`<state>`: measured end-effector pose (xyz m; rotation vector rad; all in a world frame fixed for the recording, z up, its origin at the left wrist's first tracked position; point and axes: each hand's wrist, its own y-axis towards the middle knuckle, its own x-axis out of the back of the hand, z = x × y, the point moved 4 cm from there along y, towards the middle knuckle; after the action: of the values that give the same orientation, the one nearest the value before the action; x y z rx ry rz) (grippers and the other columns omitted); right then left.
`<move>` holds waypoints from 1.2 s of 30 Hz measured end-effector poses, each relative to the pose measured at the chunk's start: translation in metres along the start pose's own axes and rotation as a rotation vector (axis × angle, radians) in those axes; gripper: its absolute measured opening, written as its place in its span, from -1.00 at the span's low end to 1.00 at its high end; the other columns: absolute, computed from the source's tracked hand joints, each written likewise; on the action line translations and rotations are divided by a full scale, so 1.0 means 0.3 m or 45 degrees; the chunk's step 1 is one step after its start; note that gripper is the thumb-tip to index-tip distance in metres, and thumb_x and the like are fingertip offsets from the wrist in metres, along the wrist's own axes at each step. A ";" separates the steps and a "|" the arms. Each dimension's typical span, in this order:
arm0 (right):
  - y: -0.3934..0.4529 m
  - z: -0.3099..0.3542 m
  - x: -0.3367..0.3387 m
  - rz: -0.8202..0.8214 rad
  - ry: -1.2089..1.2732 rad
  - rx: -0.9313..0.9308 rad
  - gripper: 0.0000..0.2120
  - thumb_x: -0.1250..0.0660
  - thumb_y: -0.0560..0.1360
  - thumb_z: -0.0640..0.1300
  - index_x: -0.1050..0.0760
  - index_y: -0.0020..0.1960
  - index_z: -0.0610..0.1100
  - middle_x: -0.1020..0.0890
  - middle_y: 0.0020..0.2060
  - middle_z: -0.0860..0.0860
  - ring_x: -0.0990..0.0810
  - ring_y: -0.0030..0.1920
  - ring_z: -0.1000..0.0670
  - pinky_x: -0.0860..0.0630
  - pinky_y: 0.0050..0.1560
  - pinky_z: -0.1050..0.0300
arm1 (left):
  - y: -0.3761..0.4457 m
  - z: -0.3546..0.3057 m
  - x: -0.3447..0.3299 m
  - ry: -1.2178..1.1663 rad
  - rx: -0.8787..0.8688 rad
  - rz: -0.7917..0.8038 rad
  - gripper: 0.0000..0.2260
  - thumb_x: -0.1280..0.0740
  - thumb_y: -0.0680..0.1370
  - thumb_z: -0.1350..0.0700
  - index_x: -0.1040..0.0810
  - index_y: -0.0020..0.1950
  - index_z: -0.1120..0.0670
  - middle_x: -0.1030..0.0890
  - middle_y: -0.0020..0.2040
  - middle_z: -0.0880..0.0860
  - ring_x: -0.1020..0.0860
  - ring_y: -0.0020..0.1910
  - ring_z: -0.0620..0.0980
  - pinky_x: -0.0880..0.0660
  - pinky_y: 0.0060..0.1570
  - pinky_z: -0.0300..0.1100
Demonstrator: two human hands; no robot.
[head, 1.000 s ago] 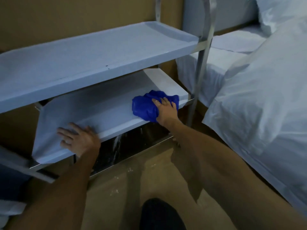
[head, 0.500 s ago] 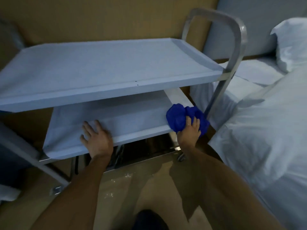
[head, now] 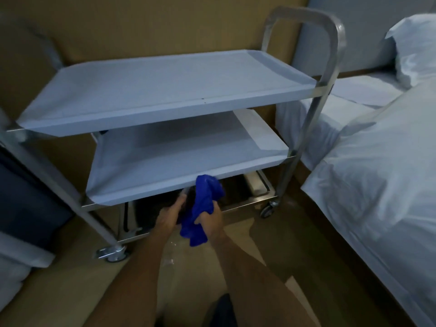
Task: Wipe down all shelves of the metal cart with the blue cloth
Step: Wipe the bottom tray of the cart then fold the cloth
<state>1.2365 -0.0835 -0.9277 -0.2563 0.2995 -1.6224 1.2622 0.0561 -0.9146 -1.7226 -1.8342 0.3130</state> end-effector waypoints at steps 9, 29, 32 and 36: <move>-0.025 -0.291 0.205 0.199 -0.106 -0.376 -0.51 -0.45 0.33 -0.26 -0.43 0.20 0.01 -0.62 0.06 -0.01 -0.61 0.09 -0.04 -0.55 0.18 -0.01 | -0.043 0.058 -0.345 0.199 0.153 0.261 -0.88 -0.36 0.55 0.08 -0.57 -0.01 0.12 -0.66 0.02 0.20 -0.60 -0.08 0.09 -0.52 0.02 0.01; 0.693 -0.282 0.712 -0.197 -1.628 -0.206 -0.34 0.10 0.61 0.35 0.12 0.62 0.11 0.10 0.60 -0.22 0.14 0.58 -0.28 0.09 0.51 -0.27 | 0.387 0.212 -0.344 0.818 0.068 -0.675 -0.74 -0.27 0.55 0.07 -0.55 0.19 0.12 -0.53 0.21 0.21 -0.52 0.18 0.22 -0.49 0.10 0.05; 0.705 -0.312 0.673 -0.423 -1.669 -0.101 -0.35 0.10 0.61 0.34 0.04 0.62 0.10 -0.03 0.58 -0.26 0.02 0.56 -0.31 0.03 0.49 -0.31 | 0.438 0.287 -0.145 1.081 0.003 -0.896 -0.58 -0.24 0.56 0.08 -0.37 0.39 0.19 -0.27 0.44 0.31 -0.28 0.39 0.29 -0.30 0.32 0.16; 0.713 -0.325 0.678 -0.513 -1.717 -0.056 -0.36 0.05 0.61 0.34 0.02 0.61 0.11 -0.08 0.56 -0.27 -0.08 0.52 -0.32 -0.07 0.42 -0.33 | 0.512 0.401 0.066 1.064 0.251 -0.950 -0.40 -0.20 0.61 -0.02 -0.09 0.57 0.19 0.05 0.57 0.31 0.04 0.56 0.28 -0.04 0.48 0.21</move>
<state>1.3887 -0.2960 -1.0957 -1.4074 -0.7917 -1.4779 1.3213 0.1223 -1.0896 -0.7368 -1.5636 -0.4547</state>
